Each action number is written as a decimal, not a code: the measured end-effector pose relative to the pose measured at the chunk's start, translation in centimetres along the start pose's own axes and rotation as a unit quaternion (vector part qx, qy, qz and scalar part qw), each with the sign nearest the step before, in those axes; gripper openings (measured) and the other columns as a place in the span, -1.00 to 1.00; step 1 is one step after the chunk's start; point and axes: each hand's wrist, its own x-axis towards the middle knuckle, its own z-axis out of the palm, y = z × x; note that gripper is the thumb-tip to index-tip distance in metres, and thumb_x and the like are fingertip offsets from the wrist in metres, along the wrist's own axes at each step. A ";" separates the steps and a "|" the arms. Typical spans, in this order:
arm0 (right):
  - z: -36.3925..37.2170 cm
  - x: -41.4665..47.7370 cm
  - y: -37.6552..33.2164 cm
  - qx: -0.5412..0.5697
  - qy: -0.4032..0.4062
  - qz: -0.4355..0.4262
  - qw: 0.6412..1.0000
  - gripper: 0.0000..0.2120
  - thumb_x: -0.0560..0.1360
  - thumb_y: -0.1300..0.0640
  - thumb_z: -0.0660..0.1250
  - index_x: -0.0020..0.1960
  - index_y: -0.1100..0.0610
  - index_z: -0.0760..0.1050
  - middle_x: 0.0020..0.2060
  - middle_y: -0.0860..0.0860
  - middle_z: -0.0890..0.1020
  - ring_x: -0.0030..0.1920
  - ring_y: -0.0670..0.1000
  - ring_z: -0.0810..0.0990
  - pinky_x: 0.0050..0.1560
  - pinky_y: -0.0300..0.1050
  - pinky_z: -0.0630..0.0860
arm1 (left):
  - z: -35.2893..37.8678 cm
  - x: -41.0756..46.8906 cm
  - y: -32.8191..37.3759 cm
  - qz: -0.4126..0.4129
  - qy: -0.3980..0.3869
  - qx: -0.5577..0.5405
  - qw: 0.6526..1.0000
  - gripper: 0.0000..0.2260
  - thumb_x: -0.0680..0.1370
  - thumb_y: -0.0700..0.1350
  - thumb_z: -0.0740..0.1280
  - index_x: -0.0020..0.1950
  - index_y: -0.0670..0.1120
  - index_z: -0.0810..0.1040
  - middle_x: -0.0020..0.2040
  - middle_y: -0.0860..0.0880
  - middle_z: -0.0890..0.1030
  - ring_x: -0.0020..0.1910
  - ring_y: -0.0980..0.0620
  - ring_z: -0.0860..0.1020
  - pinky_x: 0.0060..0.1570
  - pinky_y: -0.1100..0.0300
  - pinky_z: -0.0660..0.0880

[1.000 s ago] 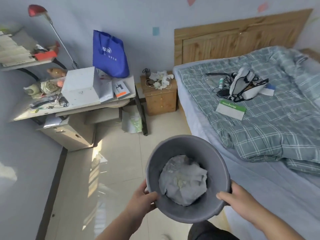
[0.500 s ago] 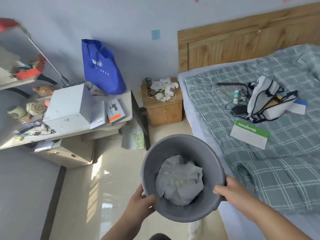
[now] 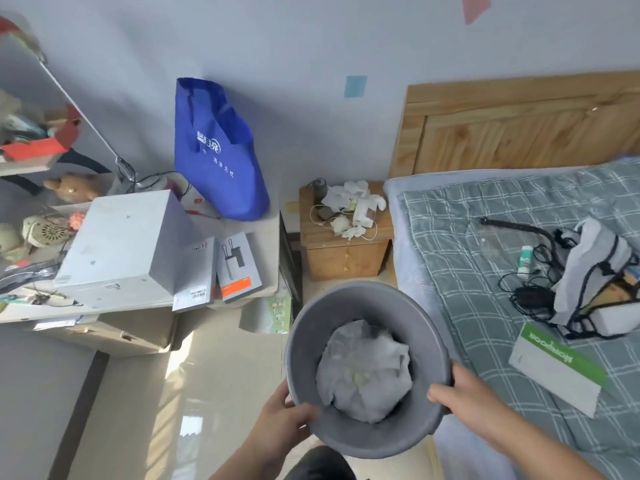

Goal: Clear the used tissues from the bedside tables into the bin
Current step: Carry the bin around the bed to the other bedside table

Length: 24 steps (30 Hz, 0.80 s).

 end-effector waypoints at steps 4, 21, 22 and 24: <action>-2.8 3.2 -2.8 -0.031 0.053 0.018 0.998 -0.68 0.28 0.09 0.37 0.04 -0.01 0.59 -0.15 0.07 0.72 -0.13 0.07 0.70 -0.04 0.13 0.66 | 1.9 5.9 6.5 -0.016 -0.042 0.059 0.997 -0.44 0.32 -0.31 0.48 0.26 0.09 0.71 0.15 -0.23 0.75 0.14 -0.24 0.73 0.05 -0.05 0.71; -8.4 27.4 -9.2 0.045 0.029 0.064 0.997 -0.78 0.24 0.11 0.33 -0.13 -0.07 0.57 -0.27 0.08 0.64 -0.24 0.08 0.58 -0.19 -0.01 0.49 | 6.8 25.4 15.2 -0.054 0.052 0.053 0.996 -0.39 0.30 -0.24 0.51 0.35 0.08 0.63 0.17 -0.15 0.76 0.14 -0.15 0.74 0.01 0.06 0.71; -8.3 29.4 -9.1 0.046 0.019 0.074 0.996 -0.76 0.25 0.13 0.32 -0.10 -0.03 0.58 -0.24 0.14 0.63 -0.23 0.07 0.57 -0.18 0.01 0.49 | 6.7 26.8 14.6 -0.062 0.065 0.052 0.995 -0.38 0.31 -0.25 0.51 0.36 0.07 0.62 0.17 -0.14 0.76 0.14 -0.15 0.74 0.02 0.04 0.71; -7.5 33.1 -8.4 0.055 0.010 0.104 0.993 -0.68 0.24 0.16 0.31 -0.01 0.01 0.58 -0.23 0.13 0.64 -0.23 0.06 0.58 -0.20 -0.03 0.48 | 6.3 29.7 13.3 -0.086 0.090 0.054 0.991 -0.39 0.34 -0.27 0.49 0.37 0.05 0.60 0.15 -0.13 0.77 0.13 -0.15 0.75 0.03 0.02 0.70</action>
